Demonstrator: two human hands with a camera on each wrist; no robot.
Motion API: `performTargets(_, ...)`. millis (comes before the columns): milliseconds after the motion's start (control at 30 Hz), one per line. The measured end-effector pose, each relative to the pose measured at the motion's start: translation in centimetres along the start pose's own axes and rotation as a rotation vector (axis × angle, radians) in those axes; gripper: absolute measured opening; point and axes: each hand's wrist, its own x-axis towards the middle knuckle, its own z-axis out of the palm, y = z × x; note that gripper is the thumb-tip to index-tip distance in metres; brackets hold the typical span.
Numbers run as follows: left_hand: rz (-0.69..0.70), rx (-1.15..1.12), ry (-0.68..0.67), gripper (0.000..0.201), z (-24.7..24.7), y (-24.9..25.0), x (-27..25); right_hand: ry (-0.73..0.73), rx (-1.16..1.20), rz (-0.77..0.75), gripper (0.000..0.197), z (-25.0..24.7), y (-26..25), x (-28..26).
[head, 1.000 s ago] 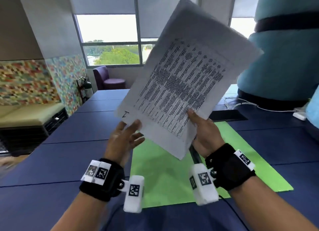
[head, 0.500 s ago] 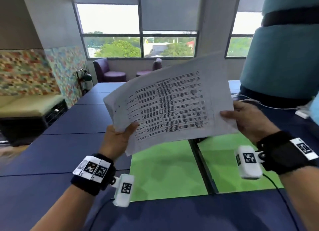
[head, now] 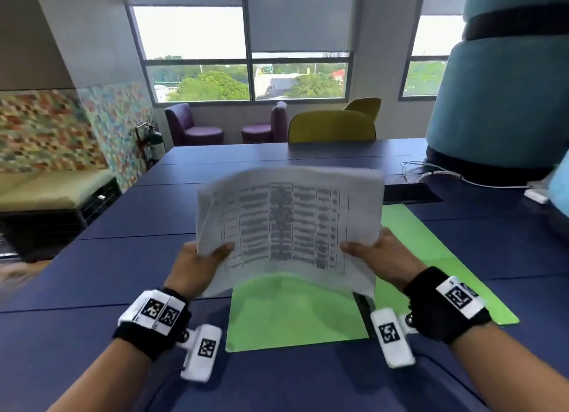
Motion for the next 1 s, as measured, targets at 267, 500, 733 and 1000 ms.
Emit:
performTargets(267, -0.124, 0.103, -0.107, 0.07, -0.4, -2.3, -0.4, -0.125, -0.266, -0.039, 0.025, 0.8, -0.3, -0.4)
performTargets(500, -0.033, -0.033, -0.404, 0.036, -0.5, 2.8, -1.5, 0.036, -0.401, -0.131, 0.008, -4.3, -5.9, 1.0)
performTargets(733, -0.224, -0.322, -0.476, 0.074, 3.4, 4.1, -3.1, 0.025, -0.561, -0.165, 0.012, -7.8, -12.5, 2.6)
performTargets(1000, -0.16, -0.465, -0.344, 0.029, 7.4, 4.8, -1.4, 0.217, -0.493, -0.248, 0.026, -9.4, -14.7, 7.7)
